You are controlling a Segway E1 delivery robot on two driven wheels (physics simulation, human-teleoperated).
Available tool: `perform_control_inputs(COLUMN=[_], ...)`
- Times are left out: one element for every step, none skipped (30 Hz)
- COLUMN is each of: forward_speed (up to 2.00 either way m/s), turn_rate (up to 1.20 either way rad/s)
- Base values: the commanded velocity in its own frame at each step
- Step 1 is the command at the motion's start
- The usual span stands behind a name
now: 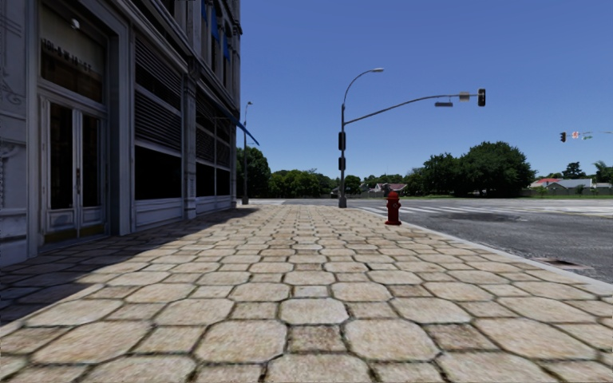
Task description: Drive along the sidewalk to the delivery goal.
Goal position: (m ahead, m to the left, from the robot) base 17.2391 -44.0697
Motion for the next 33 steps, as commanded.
perform_control_inputs(forward_speed=[2.0,2.0,2.0,2.0,2.0,2.0,2.0,2.0,2.0,2.0,2.0,2.0,2.0,2.0,2.0,2.0,2.0,2.0,2.0,2.0,2.0,2.0,2.0,2.0,2.0,2.0,2.0,2.0,2.0,2.0,2.0,2.0,2.0], turn_rate=[0.0,0.0,0.0,0.0,0.0,0.0,0.0,0.0,0.0,0.0,0.0,0.0,0.0,0.0,0.0,0.0,0.0,0.0,0.0,0.0,0.0,0.0,0.0,0.0,0.0,0.0,0.0,0.0,0.0,0.0,0.0,0.0,0.0])
